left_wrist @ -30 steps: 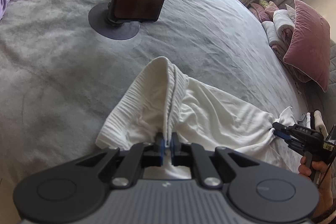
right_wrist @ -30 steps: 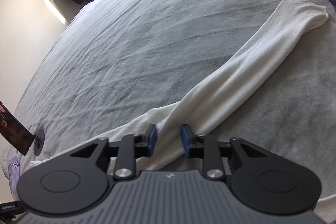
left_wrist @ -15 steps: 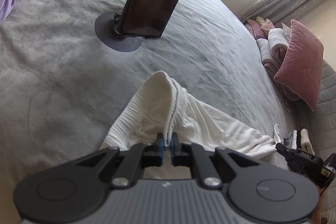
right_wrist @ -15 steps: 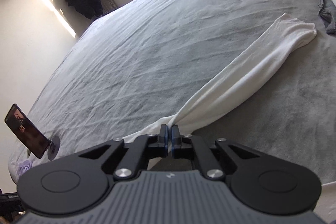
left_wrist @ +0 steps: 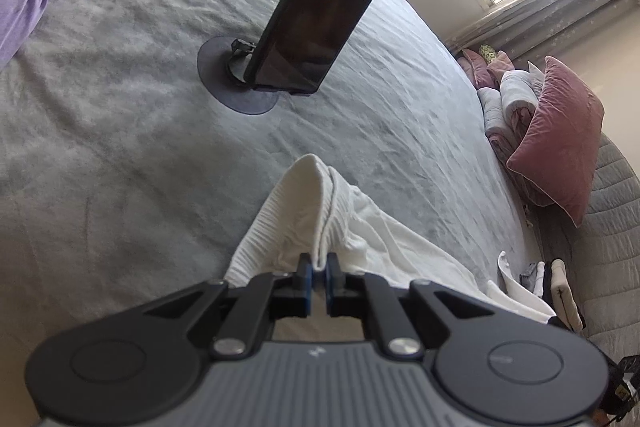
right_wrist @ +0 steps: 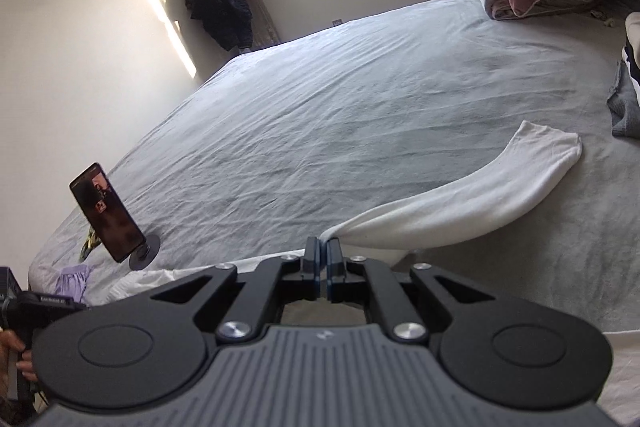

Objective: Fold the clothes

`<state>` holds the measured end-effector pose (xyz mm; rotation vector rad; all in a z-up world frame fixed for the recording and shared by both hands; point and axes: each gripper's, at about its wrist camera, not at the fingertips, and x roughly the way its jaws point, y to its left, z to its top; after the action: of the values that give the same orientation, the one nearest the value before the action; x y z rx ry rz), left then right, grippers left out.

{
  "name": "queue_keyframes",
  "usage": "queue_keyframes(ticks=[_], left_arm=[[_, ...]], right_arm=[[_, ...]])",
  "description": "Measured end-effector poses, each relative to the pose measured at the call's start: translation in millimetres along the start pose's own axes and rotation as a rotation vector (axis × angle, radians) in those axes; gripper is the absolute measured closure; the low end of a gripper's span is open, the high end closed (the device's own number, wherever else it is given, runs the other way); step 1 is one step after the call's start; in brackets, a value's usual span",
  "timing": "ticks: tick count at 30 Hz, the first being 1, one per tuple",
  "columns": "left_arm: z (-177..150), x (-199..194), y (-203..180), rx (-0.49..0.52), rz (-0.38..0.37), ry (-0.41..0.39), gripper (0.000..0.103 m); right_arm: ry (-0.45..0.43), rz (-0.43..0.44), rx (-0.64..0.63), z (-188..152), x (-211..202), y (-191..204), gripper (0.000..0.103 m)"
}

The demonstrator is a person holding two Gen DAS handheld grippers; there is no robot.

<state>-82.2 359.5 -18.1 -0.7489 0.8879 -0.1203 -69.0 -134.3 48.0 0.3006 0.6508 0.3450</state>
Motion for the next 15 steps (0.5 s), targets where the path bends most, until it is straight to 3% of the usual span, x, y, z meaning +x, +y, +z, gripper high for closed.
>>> queue_keyframes(ticks=[8, 15], left_arm=[[-0.1, -20.2, 9.9, 0.029, -0.010, -0.008, 0.097], [-6.0, -18.5, 15.7, 0.075, 0.048, 0.028, 0.097]], right_arm=[[0.056, 0.056, -0.091, -19.5, -22.8, 18.2, 0.100], [0.169, 0.080, -0.149, -44.9, -19.4, 27.7, 0.100]])
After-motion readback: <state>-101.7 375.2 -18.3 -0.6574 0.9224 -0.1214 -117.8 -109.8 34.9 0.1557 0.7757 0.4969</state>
